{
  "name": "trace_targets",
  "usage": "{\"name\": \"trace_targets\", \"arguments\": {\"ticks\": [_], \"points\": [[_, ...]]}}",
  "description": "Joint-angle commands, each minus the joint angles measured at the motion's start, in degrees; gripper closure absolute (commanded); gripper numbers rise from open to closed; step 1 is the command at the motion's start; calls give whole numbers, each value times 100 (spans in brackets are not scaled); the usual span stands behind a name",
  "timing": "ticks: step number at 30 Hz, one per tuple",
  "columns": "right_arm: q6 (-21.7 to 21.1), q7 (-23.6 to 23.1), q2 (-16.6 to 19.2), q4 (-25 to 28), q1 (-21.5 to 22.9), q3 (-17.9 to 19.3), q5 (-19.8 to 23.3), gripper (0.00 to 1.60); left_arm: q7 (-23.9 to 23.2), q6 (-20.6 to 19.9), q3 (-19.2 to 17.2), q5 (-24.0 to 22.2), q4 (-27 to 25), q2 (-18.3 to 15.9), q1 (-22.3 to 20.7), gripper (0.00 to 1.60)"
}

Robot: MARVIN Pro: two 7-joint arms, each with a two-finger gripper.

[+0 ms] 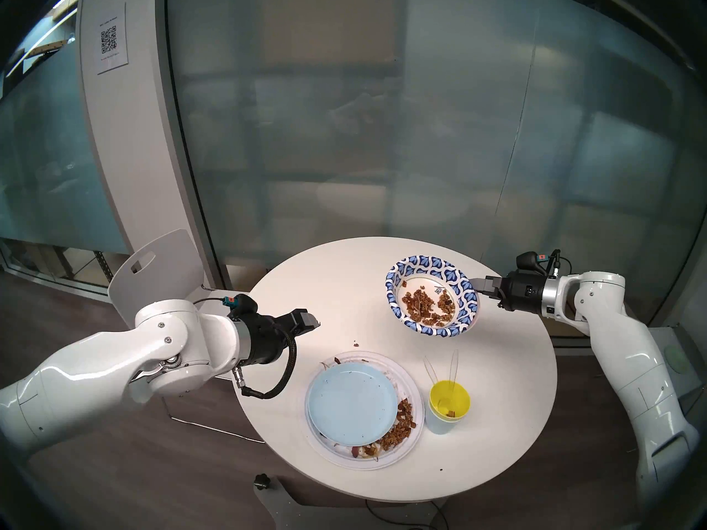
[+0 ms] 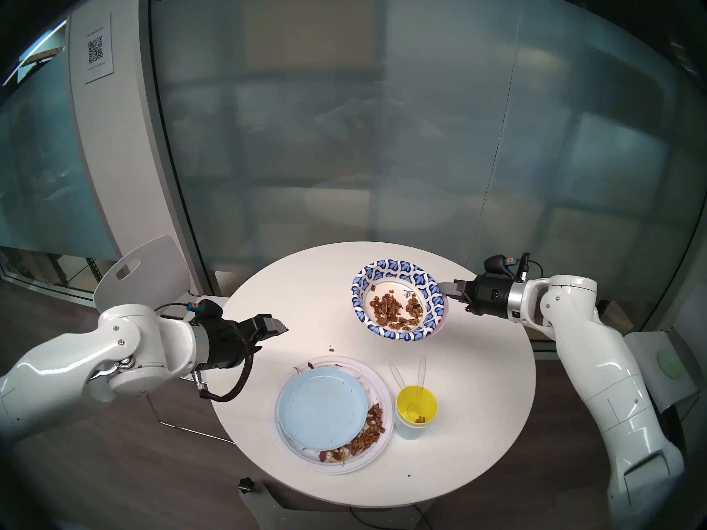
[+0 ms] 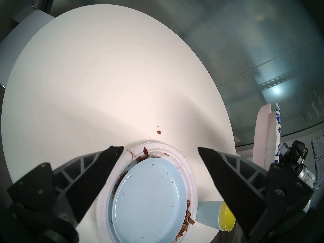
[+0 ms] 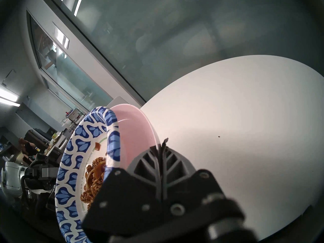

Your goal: Stack the plates into one stack

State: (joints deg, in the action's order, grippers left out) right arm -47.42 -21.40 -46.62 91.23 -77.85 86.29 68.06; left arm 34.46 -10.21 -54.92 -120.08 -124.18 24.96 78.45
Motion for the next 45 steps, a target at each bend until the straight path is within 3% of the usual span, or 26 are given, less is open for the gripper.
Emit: {"name": "trace_targets", "arguments": {"ticks": [1,8,17,22,25,31,33,45], "points": [[-2,137,-457,-78,630,-253,-32,160,-22,3,-54,9,-46,-6,-58,0],[-114,238,-739,-310,897,-564,-107,160,-25,5,-51,7,-49,-11,-64,0],[-633,113,-935,-681,1379,-928,-340,160,-31,9,-47,5,-54,-20,-70,0],[-758,-189,-864,-810,1546,-1128,-490,160,-37,11,-45,4,-58,-26,-72,0],[-758,-646,-608,-1002,1820,-1565,-538,160,-43,12,-44,2,-60,-32,-73,0],[-758,-1024,-385,-938,1869,-1942,-616,160,-51,14,-44,1,-62,-39,-73,0],[-758,-1359,-300,-940,1925,-2178,-750,160,-57,16,-42,0,-64,-43,-73,0],[-758,-2045,-154,-853,2002,-2687,-1042,160,-70,21,-36,-2,-65,-53,-76,0]]}}
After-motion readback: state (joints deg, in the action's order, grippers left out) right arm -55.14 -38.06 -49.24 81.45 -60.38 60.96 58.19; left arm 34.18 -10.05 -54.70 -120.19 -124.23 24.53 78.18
